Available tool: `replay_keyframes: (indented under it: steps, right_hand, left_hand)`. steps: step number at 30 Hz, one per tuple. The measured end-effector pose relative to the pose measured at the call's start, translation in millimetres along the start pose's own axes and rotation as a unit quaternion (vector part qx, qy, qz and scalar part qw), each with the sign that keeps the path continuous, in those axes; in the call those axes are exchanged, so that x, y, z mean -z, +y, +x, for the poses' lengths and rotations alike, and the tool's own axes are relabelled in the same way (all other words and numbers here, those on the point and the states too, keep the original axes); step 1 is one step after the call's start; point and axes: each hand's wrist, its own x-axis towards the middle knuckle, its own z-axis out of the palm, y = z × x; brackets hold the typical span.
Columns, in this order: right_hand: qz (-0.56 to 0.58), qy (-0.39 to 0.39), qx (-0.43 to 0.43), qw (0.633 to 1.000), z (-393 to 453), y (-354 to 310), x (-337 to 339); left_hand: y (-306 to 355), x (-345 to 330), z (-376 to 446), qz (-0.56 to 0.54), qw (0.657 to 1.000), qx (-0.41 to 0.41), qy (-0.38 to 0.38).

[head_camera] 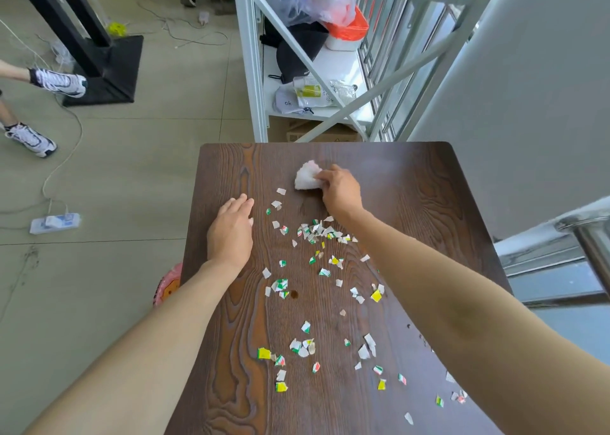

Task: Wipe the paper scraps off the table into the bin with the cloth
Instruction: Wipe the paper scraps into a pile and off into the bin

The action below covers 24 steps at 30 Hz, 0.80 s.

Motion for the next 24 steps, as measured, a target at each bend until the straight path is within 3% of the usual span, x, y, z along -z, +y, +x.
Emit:
replay_keyframes:
  steps: [5, 11, 15, 19, 21, 24]
  right_hand:
    - [0.007, -0.034, 0.11, 0.993, -55.2, -16.5, -11.2]
    - [0.015, -0.114, 0.168, 0.979, -82.9, -20.3, -1.5]
    - [0.081, -0.014, 0.054, 0.995, -66.1, -22.1, 21.0]
    - [0.068, 0.085, -0.08, 0.991, -26.5, -22.4, 26.5]
    - [0.056, 0.109, -0.131, 0.984, -9.6, -26.5, 21.2]
    - [0.071, 0.083, -0.164, 0.98, 4.9, -35.9, 3.4]
  left_hand:
    - [1.2, 2.0, 0.3, -0.005, 1.0, 0.003, -0.008]
    - [-3.3, 7.1, -4.6, -0.043, 0.998, -0.004, -0.043]
    - [-13.1, 13.2, -14.3, -0.064, 0.997, -0.013, -0.052]
    - [-24.2, 18.1, -35.8, -0.037, 0.999, -0.019, -0.021]
    - [-30.5, 18.9, -43.0, -0.013, 1.0, -0.018, -0.001]
    - [-38.0, 15.1, -49.7, -0.013, 1.0, -0.011, 0.002]
